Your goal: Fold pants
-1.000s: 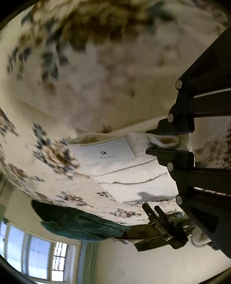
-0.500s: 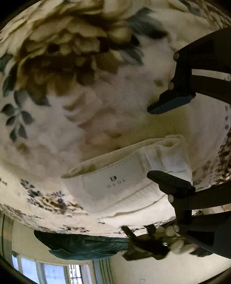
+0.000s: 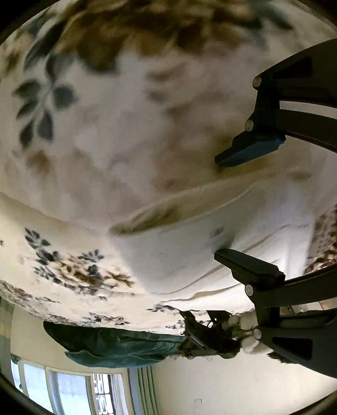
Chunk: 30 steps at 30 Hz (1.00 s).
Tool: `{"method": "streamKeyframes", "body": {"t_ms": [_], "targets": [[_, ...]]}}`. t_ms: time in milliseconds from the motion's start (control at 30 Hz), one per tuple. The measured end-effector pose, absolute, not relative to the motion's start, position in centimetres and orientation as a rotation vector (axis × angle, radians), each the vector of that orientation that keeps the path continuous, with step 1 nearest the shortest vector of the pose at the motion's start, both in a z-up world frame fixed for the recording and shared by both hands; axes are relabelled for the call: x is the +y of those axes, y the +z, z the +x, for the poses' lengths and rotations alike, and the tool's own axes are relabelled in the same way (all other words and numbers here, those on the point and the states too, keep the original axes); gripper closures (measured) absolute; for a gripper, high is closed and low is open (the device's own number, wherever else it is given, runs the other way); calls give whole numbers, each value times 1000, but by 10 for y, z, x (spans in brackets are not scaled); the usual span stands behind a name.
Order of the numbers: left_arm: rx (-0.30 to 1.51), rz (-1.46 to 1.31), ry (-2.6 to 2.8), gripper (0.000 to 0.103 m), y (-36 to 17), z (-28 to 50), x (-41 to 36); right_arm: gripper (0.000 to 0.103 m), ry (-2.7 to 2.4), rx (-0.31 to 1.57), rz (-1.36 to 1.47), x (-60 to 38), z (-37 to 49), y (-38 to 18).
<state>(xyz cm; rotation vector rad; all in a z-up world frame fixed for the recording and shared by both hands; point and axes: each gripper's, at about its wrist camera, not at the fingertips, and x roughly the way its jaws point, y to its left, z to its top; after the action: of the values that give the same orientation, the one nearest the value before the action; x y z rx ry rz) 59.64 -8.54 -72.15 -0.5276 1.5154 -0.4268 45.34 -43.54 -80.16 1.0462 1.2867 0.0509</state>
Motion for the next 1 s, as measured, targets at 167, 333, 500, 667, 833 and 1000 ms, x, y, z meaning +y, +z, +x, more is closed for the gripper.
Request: {"method": "streamKeyframes", "body": {"t_ms": [167,333,500,667,833,1000], "targets": [[1465,-460,-428,57,-723,607,-86,84,53,1268,870,-428,476,-784],[1472,-510,-452,65,-733,608,-74,92,45,1173,763,-436,487,-751],[1495,-622,-437,42,-713,594,-57,71,27,1331,784,-438,500,-780],[1439,-514,-325,30,-660,526,-42,32,13,1273,958,-458,453,-763],[1559,-719,-222,30,-668,441,-52,32,-44,1424,1115,-440,405,-799],[1541,-829,-173,27,-695,403,-53,44,-38,1435,1257,-421,378,-825]]}}
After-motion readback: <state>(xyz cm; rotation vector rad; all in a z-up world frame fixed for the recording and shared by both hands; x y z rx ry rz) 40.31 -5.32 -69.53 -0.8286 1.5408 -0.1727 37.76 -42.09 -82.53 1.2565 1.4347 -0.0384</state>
